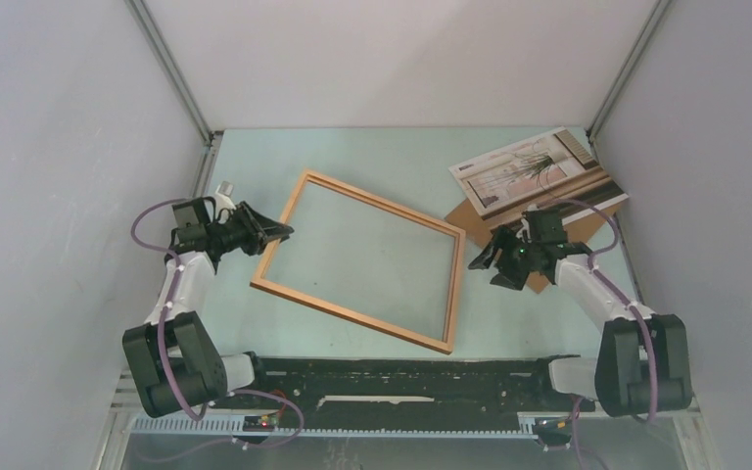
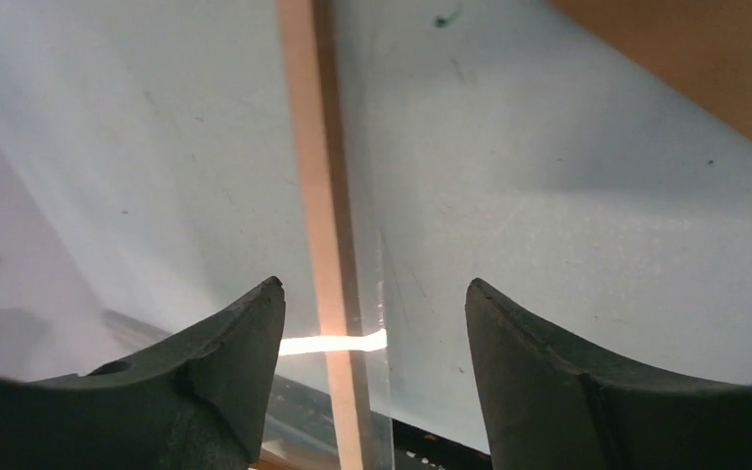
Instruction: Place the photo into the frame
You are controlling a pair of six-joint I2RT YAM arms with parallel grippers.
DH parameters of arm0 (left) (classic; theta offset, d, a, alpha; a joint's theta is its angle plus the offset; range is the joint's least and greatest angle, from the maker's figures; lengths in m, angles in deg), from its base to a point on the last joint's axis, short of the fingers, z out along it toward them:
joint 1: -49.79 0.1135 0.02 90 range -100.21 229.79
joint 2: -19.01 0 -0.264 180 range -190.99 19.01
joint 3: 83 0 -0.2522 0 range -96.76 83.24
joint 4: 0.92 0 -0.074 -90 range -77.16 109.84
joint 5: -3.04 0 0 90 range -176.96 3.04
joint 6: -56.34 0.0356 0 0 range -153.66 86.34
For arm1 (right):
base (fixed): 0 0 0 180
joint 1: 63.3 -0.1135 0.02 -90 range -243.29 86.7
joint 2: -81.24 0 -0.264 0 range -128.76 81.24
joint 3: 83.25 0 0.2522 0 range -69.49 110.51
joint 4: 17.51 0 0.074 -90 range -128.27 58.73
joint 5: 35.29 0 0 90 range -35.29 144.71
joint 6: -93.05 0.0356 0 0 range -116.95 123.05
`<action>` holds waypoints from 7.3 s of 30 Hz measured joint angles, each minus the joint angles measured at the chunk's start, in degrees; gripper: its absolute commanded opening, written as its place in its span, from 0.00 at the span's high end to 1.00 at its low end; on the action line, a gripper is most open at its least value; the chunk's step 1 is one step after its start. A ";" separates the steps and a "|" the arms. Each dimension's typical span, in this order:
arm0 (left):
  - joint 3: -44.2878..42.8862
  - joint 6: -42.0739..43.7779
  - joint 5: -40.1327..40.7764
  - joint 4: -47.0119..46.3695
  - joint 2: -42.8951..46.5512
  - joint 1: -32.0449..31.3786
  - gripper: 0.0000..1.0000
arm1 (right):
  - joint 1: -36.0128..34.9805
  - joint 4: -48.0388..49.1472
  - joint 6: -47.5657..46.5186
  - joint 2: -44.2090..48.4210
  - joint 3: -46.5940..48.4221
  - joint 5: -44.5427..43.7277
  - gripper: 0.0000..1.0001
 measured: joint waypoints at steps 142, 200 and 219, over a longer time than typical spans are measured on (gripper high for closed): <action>-3.10 12.90 23.06 14.23 -12.68 -0.61 0.12 | -5.57 67.63 43.89 -31.80 -7.67 30.47 1.00; -3.04 12.87 21.99 13.16 -12.68 -0.61 0.07 | -8.37 73.29 35.95 -35.23 -7.67 28.63 1.00; -3.04 12.90 21.59 12.94 -12.68 -0.79 0.07 | -10.73 75.12 34.14 -33.22 -7.67 24.70 1.00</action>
